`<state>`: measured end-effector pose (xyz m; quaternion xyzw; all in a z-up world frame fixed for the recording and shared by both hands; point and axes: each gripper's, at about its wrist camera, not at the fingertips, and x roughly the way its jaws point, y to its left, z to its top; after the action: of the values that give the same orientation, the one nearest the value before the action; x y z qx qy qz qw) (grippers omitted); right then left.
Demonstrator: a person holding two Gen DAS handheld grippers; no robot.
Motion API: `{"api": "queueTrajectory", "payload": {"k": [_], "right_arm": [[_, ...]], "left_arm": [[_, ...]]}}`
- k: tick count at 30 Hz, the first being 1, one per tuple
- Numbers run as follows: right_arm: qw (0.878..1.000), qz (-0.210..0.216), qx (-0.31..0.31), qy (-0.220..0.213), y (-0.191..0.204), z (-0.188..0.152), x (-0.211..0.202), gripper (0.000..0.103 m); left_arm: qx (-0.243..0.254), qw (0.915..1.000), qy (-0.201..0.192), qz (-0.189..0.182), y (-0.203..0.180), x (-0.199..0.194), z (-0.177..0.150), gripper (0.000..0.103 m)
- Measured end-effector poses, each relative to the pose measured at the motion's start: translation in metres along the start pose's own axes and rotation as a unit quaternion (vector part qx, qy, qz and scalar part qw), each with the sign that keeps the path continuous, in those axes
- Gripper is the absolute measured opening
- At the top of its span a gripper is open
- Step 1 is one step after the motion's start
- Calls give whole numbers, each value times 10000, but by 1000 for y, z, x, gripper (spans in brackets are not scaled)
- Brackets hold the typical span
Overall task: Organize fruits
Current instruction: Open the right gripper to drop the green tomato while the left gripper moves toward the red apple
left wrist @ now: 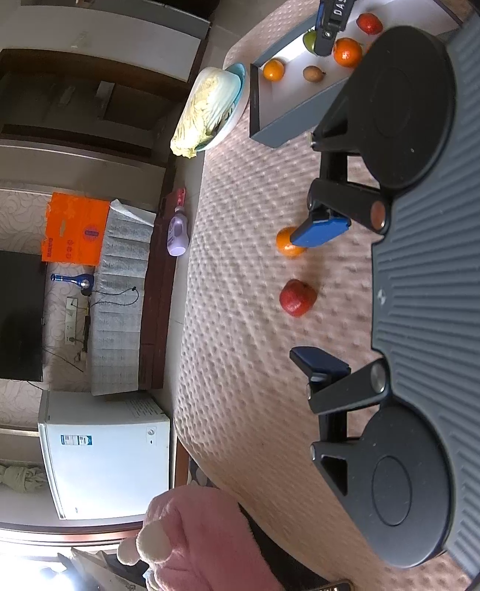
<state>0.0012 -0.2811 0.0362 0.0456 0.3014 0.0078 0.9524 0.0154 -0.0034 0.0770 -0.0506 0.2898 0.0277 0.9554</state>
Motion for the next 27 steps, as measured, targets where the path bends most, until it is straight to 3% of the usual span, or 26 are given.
{"api": "queueTrajectory", "payload": {"k": [19, 21, 27], "right_arm": [[9995, -294, 72, 59, -5, 0, -1, 35], [9994, -345, 37, -9, -4, -1, -3, 47], [9988, -404, 63, -272, -5, 0, -10, 49]], "left_arm": [[-52, 10000, 33, -3, 10, 0, -2, 67], [-52, 10000, 39, -1, 10, 0, -2, 67], [-49, 10000, 82, 1, 13, 2, -4, 67]]}}
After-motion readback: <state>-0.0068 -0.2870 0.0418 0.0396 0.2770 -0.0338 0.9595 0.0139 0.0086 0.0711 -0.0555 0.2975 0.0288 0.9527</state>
